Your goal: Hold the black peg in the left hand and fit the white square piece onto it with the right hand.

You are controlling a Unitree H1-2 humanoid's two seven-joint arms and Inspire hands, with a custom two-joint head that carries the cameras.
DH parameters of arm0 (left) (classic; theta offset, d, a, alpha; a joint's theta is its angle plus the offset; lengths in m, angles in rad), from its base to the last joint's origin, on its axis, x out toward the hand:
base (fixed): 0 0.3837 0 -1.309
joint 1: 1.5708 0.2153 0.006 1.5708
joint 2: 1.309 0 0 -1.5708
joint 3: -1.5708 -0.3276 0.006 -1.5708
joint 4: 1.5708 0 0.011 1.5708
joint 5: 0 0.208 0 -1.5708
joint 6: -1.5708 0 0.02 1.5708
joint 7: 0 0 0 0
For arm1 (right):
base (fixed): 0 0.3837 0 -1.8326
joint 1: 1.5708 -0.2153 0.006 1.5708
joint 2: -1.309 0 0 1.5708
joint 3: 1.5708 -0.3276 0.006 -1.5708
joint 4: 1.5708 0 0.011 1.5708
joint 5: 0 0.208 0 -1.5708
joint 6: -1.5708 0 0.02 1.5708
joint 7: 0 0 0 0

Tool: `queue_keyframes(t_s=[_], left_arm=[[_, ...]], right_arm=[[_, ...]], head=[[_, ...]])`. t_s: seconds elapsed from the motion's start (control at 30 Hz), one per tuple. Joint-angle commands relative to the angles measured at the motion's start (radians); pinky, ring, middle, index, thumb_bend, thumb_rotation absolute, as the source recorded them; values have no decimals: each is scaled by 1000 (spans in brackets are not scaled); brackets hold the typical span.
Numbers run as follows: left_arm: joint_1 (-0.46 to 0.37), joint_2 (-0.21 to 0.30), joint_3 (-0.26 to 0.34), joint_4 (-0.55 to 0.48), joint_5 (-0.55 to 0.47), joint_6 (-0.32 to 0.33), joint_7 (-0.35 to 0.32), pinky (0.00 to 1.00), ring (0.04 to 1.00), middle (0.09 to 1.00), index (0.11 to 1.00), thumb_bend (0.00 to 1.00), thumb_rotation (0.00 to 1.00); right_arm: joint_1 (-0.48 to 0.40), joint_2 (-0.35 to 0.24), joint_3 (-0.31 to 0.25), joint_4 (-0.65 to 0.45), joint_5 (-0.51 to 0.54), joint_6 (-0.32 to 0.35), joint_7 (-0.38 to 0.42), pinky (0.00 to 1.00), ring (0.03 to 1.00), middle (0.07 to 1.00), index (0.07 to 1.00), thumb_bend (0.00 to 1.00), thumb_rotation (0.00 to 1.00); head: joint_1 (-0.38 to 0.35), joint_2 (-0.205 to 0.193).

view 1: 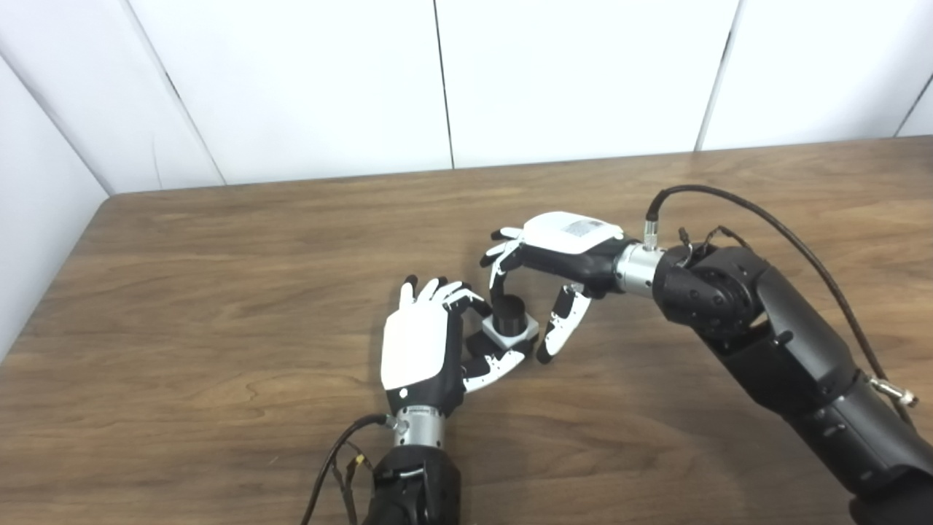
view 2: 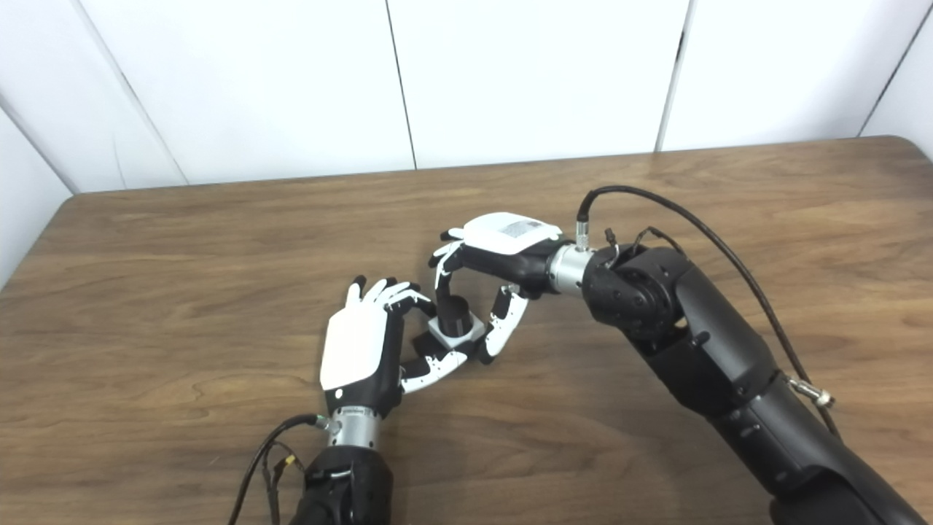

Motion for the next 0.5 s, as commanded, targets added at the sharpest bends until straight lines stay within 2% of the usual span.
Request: queue_keyframes(t_s=[0.0, 0.2, 0.47], left_arm=[[11, -48, -31, 2, 22, 1, 6, 1000, 905, 813, 592, 798, 523], [12, -50, -29, 3, 29, 17, -10, 1000, 910, 822, 639, 863, 574], [14, -44, -27, -6, 24, 26, -27, 1000, 913, 833, 685, 911, 583]], right_arm=[[-36, -11, -14, -14, 8, -9, -6, 926, 993, 884, 631, 963, 190], [-37, -14, -16, -16, 9, -3, -1, 928, 994, 885, 631, 955, 185], [-38, -15, -20, -15, 1, 0, 1, 928, 994, 888, 634, 950, 191]], head=[[1, 1], [2, 1], [3, -4]])
